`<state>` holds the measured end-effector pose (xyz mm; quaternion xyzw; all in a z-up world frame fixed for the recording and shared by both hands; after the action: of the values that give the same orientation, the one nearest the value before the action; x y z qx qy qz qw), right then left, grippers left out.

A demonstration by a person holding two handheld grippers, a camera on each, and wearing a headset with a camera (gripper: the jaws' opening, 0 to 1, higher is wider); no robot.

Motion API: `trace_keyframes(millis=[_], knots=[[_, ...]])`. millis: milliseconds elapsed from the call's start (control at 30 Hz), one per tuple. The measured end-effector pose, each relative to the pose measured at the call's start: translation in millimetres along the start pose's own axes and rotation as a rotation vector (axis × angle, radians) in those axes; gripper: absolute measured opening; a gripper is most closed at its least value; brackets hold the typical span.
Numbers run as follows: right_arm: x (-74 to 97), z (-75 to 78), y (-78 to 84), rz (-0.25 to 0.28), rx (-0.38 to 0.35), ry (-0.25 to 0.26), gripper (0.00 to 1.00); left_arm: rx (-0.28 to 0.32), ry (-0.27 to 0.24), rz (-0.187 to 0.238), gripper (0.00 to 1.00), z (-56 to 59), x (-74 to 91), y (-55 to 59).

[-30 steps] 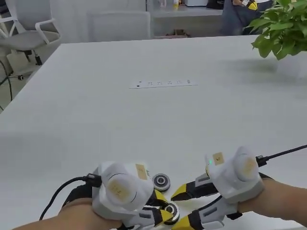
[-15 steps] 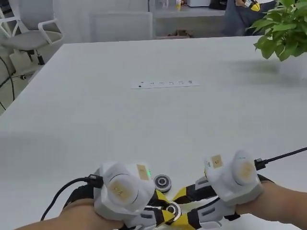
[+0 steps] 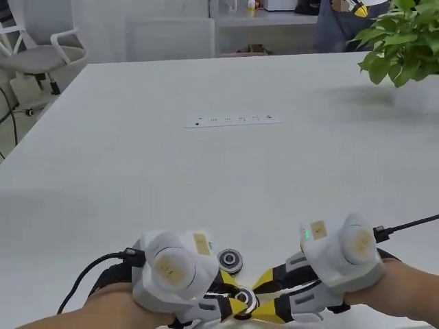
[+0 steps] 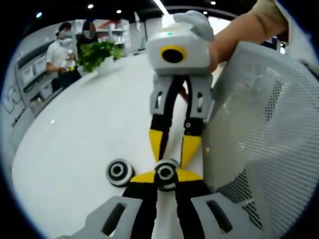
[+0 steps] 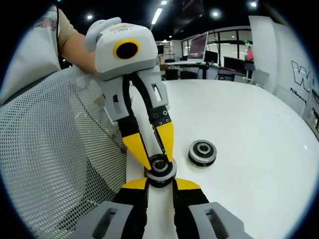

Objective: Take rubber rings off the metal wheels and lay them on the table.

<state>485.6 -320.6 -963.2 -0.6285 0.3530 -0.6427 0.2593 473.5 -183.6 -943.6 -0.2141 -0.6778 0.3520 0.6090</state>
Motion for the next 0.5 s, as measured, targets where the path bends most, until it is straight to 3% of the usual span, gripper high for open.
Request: trace_keyframes(millis=[200,333,500], knots=[[3.3,3.4,2.9,-0.013,-0.013,0.019,0.01,0.004,-0.002,0.000,0.13,-2.2,-0.1,2.0],[2.6,3.9,3.1,-0.018,-0.035,0.017,0.00,0.004,-0.003,0.000,0.13,-0.7,0.1,0.9],[2.9,6.1,5.7,-0.004,-0.176,0.015,0.00,0.002,-0.004,-0.001,0.13,1.9,0.6,-1.4]])
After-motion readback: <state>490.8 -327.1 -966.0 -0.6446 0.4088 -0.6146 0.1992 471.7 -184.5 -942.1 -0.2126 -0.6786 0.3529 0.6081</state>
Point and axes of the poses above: the centre of the closed fingertips' face, and the gripper's own axes: x roughly backward along the fingers, z roughly to its right, y roughly out of its underside, the point moved 9 cm from there along x, roughly backward along the fingers, and after that the axes turned 4 degrees about y, right-handed, at the moved point
